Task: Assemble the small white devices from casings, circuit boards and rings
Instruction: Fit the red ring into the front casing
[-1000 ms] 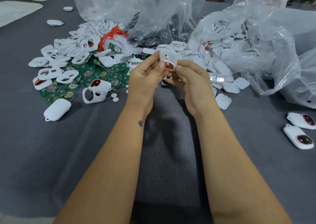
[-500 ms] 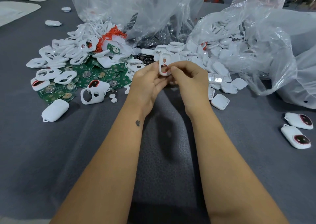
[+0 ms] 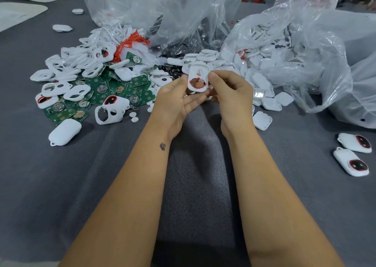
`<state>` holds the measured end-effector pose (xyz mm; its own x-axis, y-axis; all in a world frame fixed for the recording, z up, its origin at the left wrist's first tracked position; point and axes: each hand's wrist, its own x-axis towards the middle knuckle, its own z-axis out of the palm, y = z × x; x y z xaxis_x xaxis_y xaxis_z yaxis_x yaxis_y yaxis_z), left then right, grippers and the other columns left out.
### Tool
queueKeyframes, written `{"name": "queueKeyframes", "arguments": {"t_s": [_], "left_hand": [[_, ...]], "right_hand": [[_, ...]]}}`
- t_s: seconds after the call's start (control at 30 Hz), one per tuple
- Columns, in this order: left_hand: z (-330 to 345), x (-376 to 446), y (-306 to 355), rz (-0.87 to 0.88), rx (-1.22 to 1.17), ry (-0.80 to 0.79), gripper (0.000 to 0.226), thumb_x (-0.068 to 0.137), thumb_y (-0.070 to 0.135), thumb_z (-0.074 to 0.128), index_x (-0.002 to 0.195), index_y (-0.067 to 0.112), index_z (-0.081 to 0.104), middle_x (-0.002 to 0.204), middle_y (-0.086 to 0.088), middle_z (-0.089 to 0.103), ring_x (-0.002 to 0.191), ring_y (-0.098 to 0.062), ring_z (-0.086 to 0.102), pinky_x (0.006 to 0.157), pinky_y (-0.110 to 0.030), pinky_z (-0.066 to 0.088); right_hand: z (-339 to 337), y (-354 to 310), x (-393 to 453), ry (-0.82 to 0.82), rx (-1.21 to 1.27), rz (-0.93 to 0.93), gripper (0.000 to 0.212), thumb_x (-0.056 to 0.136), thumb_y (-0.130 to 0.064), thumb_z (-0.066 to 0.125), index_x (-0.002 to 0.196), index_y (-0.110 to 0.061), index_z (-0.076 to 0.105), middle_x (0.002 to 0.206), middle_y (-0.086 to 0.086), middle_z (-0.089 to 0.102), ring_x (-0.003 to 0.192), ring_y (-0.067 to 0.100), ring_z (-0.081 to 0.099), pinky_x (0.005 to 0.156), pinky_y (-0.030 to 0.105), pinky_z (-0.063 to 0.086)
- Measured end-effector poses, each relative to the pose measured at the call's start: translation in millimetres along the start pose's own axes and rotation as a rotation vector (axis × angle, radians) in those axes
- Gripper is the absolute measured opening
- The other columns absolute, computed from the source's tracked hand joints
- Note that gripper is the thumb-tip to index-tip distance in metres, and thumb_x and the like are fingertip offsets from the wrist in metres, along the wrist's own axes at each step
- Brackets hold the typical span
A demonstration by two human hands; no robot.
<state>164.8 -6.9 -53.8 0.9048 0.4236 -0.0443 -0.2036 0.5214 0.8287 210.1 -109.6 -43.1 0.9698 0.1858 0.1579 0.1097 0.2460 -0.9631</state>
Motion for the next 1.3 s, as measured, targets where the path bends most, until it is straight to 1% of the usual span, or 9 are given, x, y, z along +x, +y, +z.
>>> {"name": "queueKeyframes", "arguments": {"t_s": [0.13,0.3,0.57,0.67,0.7,0.8,0.93,1.07,1.3], "left_hand": [[1.0,-1.4,3.7,-0.018,-0.087,-0.018,0.026,0.102,0.020,0.049,0.098,0.002,0.067,0.092,-0.012,0.075,0.084,-0.025,0.074,0.070,-0.025,0.058],[1.9,-4.0,4.9,0.044,-0.057,-0.055,0.028,0.101,0.022,0.051,0.094,0.003,0.070,0.096,-0.013,0.074,0.089,-0.024,0.072,0.077,-0.027,0.058],[0.0,-3.8,3.9,0.097,0.051,-0.019,0.030,0.102,0.022,0.048,0.089,0.006,0.070,0.084,-0.005,0.075,0.079,-0.018,0.073,0.068,-0.018,0.056],[-1.8,-1.9,2.4,0.105,0.097,-0.012,0.030,0.103,0.022,0.047,0.090,0.005,0.068,0.080,-0.003,0.075,0.075,-0.014,0.072,0.066,-0.017,0.055],[-2.2,-1.6,1.9,0.107,0.113,-0.010,0.030,0.103,0.022,0.046,0.091,0.005,0.068,0.079,-0.003,0.075,0.074,-0.014,0.072,0.066,-0.017,0.055],[-2.3,-1.3,-0.1,0.120,0.157,-0.009,0.030,0.103,0.021,0.045,0.091,0.006,0.068,0.079,-0.003,0.074,0.073,-0.012,0.071,0.066,-0.017,0.055],[-2.5,-1.0,-1.3,0.136,0.173,0.011,0.028,0.104,0.020,0.045,0.093,0.009,0.068,0.079,-0.003,0.074,0.071,-0.012,0.070,0.064,-0.017,0.055],[-2.6,-1.1,-2.0,0.150,0.190,-0.005,0.027,0.103,0.021,0.045,0.097,0.010,0.068,0.085,-0.003,0.074,0.079,-0.013,0.071,0.069,-0.019,0.056],[-0.4,-0.9,-3.2,0.116,0.151,-0.020,0.025,0.102,0.020,0.047,0.097,0.012,0.070,0.093,-0.006,0.075,0.091,-0.021,0.072,0.079,-0.030,0.058]], "right_hand": [[0.4,-0.8,-0.1,-0.005,0.021,-0.009,0.007,0.088,-0.003,0.065,0.085,-0.006,0.070,0.073,0.002,0.066,0.066,0.012,0.059,0.061,0.023,0.050],[-0.3,-1.5,0.8,-0.012,0.041,-0.028,0.008,0.088,-0.004,0.066,0.084,-0.008,0.072,0.074,0.004,0.068,0.068,0.014,0.059,0.064,0.025,0.051],[-1.5,0.6,0.2,-0.086,-0.047,-0.069,0.008,0.089,-0.004,0.066,0.088,-0.008,0.072,0.082,0.007,0.071,0.077,0.013,0.064,0.076,0.028,0.055],[-2.0,2.6,0.8,-0.102,-0.136,-0.084,0.010,0.090,-0.003,0.062,0.087,-0.010,0.068,0.075,-0.003,0.071,0.076,0.009,0.065,0.078,0.028,0.055],[-2.1,3.6,1.1,-0.105,-0.169,-0.090,0.010,0.091,-0.002,0.061,0.087,-0.010,0.067,0.076,-0.002,0.072,0.076,0.009,0.065,0.078,0.030,0.056],[-2.1,5.1,2.0,-0.094,-0.254,-0.115,0.008,0.092,-0.003,0.060,0.088,-0.008,0.065,0.088,0.018,0.070,0.079,0.020,0.062,0.081,0.041,0.053],[-2.3,4.6,1.0,-0.099,-0.247,-0.134,0.017,0.091,-0.002,0.060,0.081,-0.015,0.061,0.079,0.008,0.063,0.072,0.012,0.057,0.072,0.028,0.051],[-2.5,4.8,0.5,-0.097,-0.236,-0.153,0.013,0.091,-0.001,0.060,0.085,-0.013,0.062,0.082,0.006,0.065,0.076,0.010,0.059,0.073,0.021,0.050],[-2.1,7.1,4.4,-0.036,-0.288,-0.146,0.005,0.090,-0.006,0.063,0.090,-0.007,0.068,0.085,0.006,0.069,0.075,0.007,0.059,0.072,0.018,0.049]]}}
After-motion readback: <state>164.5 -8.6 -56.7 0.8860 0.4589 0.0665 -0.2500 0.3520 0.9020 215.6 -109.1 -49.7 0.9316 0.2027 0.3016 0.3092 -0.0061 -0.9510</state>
